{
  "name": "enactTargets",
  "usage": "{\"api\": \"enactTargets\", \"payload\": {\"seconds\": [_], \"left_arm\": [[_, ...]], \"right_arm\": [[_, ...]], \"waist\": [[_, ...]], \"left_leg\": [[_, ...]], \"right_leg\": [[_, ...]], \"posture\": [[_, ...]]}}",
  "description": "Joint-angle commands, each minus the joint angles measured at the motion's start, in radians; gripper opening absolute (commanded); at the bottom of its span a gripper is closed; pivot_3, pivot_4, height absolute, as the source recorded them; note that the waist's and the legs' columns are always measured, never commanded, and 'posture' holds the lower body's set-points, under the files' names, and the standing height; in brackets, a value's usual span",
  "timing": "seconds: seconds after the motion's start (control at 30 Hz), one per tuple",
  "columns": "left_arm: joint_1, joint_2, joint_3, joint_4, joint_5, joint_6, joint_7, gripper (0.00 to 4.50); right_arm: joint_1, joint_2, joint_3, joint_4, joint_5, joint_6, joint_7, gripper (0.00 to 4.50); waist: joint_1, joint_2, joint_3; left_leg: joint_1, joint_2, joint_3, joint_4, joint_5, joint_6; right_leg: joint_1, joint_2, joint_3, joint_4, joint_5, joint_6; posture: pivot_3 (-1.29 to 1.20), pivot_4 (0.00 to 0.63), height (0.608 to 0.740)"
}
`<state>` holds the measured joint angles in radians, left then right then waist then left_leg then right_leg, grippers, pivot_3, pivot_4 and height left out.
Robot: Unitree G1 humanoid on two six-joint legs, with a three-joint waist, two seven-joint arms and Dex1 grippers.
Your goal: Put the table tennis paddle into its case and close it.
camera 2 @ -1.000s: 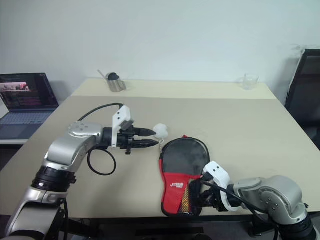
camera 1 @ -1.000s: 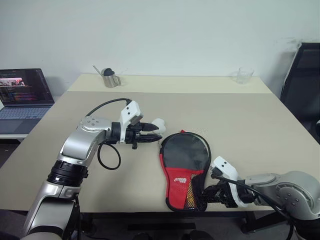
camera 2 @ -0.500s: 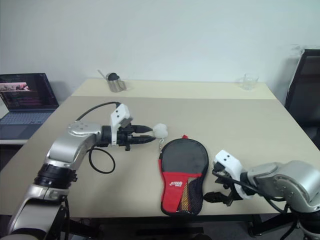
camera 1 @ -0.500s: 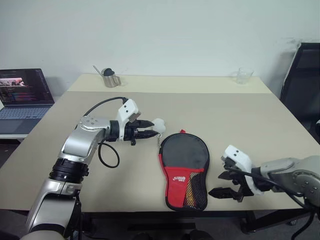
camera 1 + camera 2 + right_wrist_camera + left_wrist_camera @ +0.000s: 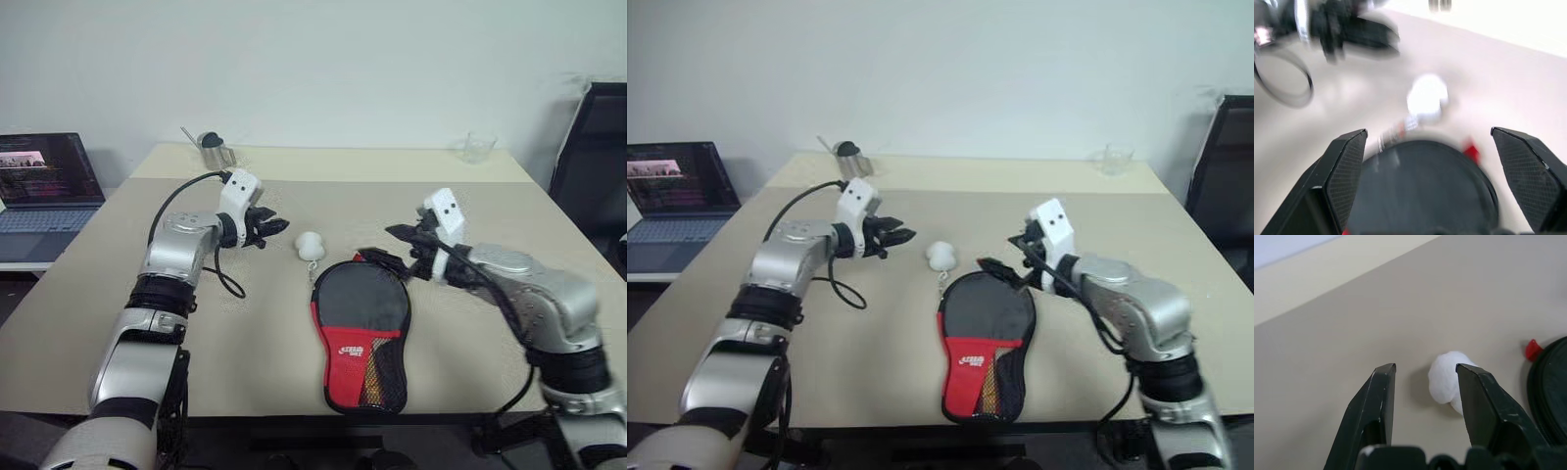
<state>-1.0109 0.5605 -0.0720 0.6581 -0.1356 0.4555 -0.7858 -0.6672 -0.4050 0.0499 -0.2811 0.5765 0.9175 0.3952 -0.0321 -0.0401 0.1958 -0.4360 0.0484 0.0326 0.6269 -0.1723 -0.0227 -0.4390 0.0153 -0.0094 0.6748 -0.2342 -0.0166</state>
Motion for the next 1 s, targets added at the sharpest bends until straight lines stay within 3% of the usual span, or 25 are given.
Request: {"api": "enactTargets", "payload": {"seconds": [0.03, 0.27, 0.47, 0.67, 1.0], "left_arm": [[-0.045, -0.007, 0.018, 0.019, 0.015, 0.013, 0.023, 2.14], [-0.088, -0.085, 0.029, 0.118, 0.038, 0.053, 0.133, 2.14], [-0.086, -0.114, 0.029, 0.123, 0.039, 0.067, 0.127, 2.14], [-0.086, -0.146, 0.022, 0.122, 0.032, 0.103, 0.095, 2.14], [-0.116, -0.2, 0.034, 0.204, 0.032, 0.134, 0.086, 2.14]], "right_arm": [[0.058, 0.074, 0.079, 0.065, -0.125, -0.186, -0.029, 4.47], [0.193, 0.168, 0.094, 0.153, -0.181, -0.331, -0.006, 4.47], [0.197, 0.257, 0.038, 0.249, -0.177, -0.384, -0.025, 4.47], [0.219, 0.265, 0.114, 0.297, -0.259, -0.456, 0.021, 4.47], [0.215, 0.212, 0.255, 0.367, -0.397, -0.421, 0.095, 4.47]], "waist": [[0.002, 0.0, 0.0], [0.008, 0.0, 0.0], [0.0, 0.0, 0.0], [0.0, 0.0, 0.0], [0.001, -0.001, 0.0]], "left_leg": [[0.0, 0.0, 0.0, 0.0, 0.0, 0.0], [0.0, -0.001, 0.0, 0.003, 0.0, 0.0], [0.002, 0.001, -0.001, 0.002, 0.0, 0.0], [0.002, 0.0, 0.0, 0.002, 0.0, 0.0], [0.003, 0.0, -0.001, 0.003, 0.0, 0.0]], "right_leg": [[0.0, 0.0, 0.0, 0.001, 0.0, 0.0], [0.001, -0.001, 0.0, 0.002, 0.001, 0.001], [0.0, -0.001, 0.0, 0.004, 0.001, 0.0], [0.001, -0.001, 0.0, 0.005, 0.0, 0.0], [0.002, 0.0, -0.001, 0.005, 0.0, 0.0]], "posture": [[0.0, 0.15, 0.74], [0.0, 0.15, 0.74], [0.0, 0.15, 0.74], [0.0, 0.15, 0.74], [0.0, 0.15, 0.74]]}}
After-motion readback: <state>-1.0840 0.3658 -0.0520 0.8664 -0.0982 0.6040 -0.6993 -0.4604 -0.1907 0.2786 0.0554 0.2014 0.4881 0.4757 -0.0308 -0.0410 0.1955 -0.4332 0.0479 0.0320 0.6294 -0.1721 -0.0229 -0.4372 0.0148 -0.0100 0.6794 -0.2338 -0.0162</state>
